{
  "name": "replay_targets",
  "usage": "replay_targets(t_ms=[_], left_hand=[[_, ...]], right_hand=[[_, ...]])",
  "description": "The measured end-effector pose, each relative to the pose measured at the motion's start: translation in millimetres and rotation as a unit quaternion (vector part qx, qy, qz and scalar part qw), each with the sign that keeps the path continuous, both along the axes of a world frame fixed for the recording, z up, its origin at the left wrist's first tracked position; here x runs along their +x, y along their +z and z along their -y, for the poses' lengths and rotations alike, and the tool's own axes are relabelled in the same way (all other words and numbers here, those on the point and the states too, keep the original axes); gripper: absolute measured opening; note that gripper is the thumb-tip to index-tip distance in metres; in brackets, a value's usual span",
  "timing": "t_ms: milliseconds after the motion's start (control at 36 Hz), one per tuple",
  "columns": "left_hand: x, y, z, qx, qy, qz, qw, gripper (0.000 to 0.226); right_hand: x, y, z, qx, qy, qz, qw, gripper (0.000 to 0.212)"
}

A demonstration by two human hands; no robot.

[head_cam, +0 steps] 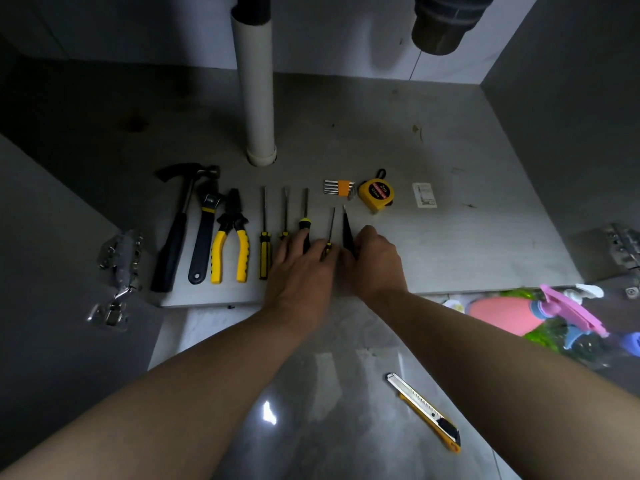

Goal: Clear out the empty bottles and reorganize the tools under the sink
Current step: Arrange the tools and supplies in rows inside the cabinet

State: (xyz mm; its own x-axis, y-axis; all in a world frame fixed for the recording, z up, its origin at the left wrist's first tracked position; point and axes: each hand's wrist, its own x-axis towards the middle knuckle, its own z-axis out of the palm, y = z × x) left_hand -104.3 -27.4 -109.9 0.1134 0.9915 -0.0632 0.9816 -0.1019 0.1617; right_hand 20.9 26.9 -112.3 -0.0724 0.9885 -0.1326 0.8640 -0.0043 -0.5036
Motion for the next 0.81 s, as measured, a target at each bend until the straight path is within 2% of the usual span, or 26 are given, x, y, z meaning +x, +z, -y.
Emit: replay_targets(t_ms=[194, 806], left_hand=[[0, -4, -1, 0.023, 0.017, 0.01, 1.0, 0.05], [0, -4, 3, 0.032, 0.017, -0.01, 0.999, 0.057]], right_hand=[[-2, 1, 3, 0.008, 0.007, -0.002, 1.0, 0.027], [11, -3, 4, 0.024, 0.029, -0.028, 0.999, 0.023]])
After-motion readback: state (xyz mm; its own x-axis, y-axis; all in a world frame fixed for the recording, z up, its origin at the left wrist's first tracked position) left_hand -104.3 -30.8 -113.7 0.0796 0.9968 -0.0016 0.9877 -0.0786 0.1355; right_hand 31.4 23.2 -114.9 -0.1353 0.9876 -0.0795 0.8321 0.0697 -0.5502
